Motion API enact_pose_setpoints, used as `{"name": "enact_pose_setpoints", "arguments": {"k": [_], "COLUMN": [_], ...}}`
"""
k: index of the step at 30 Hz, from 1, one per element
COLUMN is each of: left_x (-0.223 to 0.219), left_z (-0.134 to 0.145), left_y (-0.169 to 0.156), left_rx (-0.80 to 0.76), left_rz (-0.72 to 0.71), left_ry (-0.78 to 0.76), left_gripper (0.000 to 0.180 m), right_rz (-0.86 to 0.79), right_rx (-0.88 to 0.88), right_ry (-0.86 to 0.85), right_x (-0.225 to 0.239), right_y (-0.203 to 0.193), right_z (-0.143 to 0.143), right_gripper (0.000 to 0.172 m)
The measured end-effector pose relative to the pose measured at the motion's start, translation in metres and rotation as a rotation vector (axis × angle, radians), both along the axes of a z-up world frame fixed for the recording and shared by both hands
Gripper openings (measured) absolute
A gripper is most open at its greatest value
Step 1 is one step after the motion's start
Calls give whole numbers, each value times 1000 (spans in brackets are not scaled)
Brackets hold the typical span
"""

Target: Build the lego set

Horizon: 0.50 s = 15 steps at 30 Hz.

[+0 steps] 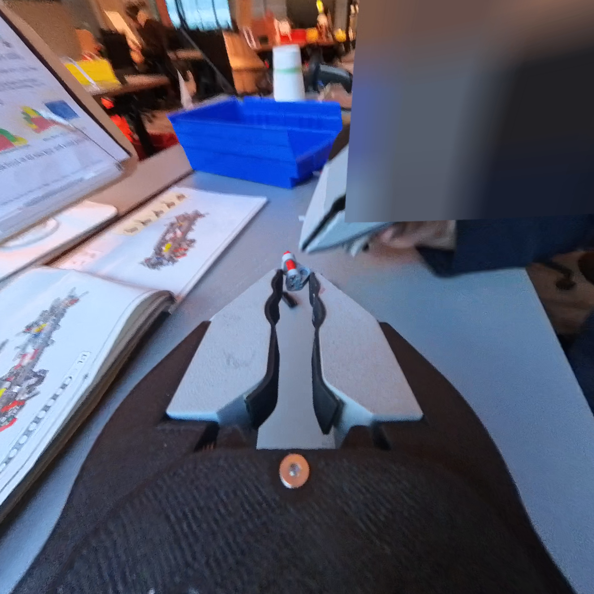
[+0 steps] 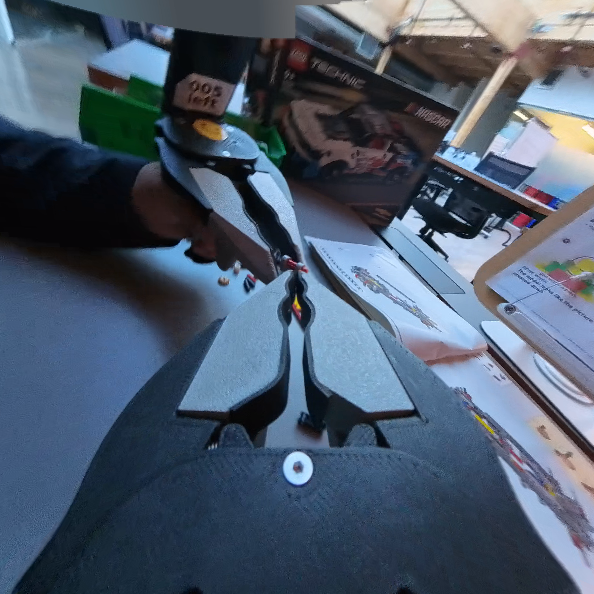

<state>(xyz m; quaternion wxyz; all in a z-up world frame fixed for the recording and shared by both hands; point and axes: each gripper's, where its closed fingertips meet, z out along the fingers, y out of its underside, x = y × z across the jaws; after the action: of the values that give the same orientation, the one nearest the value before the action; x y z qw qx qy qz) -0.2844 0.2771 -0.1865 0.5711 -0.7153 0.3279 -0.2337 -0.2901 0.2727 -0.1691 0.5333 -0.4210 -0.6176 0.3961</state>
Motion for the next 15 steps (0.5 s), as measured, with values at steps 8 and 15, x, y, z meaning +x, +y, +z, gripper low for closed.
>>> {"name": "enact_pose_setpoints", "arguments": {"k": [8,15], "left_x": [21,29], "left_z": [-37,-61], "left_y": [-24,-36], "left_rx": [-182,-257], "left_rz": [-186,-239], "left_ry": [143,259], "left_gripper": [14,14], "right_rz": [151,249], "right_rx": [223,245], "right_ry": [-182,-320], "right_x": [18,18], "right_y": [-21,-38], "right_z": [-25,-60], "right_gripper": [11,0]}}
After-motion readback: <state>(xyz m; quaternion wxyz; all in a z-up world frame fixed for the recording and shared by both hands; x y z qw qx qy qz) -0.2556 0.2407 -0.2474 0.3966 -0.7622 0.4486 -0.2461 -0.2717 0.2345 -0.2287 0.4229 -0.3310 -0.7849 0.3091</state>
